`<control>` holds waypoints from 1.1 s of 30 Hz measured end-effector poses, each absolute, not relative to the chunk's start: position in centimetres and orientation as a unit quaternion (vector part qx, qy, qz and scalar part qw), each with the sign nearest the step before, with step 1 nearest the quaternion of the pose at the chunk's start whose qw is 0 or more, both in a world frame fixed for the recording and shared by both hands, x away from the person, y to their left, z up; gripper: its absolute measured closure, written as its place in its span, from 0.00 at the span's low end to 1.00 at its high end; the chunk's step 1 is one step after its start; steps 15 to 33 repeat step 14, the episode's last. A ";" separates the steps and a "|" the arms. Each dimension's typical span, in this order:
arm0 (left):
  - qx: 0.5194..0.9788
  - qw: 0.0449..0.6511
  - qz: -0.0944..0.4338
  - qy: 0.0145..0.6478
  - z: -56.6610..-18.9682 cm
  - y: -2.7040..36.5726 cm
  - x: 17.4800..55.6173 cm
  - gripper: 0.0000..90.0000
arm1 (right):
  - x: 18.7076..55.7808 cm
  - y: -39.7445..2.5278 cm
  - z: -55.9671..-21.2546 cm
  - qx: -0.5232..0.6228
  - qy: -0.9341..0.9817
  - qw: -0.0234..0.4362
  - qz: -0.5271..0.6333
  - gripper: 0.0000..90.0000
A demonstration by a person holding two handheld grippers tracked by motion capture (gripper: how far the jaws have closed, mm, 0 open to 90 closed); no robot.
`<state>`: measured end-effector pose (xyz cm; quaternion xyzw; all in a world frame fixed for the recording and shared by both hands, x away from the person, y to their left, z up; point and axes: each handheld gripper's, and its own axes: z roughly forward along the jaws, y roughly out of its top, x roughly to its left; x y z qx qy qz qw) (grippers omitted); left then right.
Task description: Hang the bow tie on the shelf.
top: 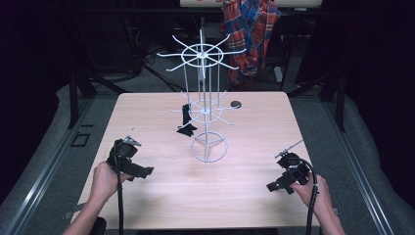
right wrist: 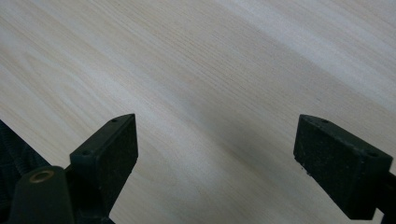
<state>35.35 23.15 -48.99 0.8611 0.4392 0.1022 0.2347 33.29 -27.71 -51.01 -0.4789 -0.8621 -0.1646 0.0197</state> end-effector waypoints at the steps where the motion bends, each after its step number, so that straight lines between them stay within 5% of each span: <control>1: 0.861 0.234 0.101 0.440 -49.2 23.2 35.3 0.00 | 33.3 -27.7 -51.0 -0.476 -0.864 0.020 -0.160 0.15; 33: 0.864 0.212 0.093 0.448 -50.8 24.2 36.0 0.00 | 33.3 -27.5 -51.1 -0.474 -0.865 0.019 -0.164 0.15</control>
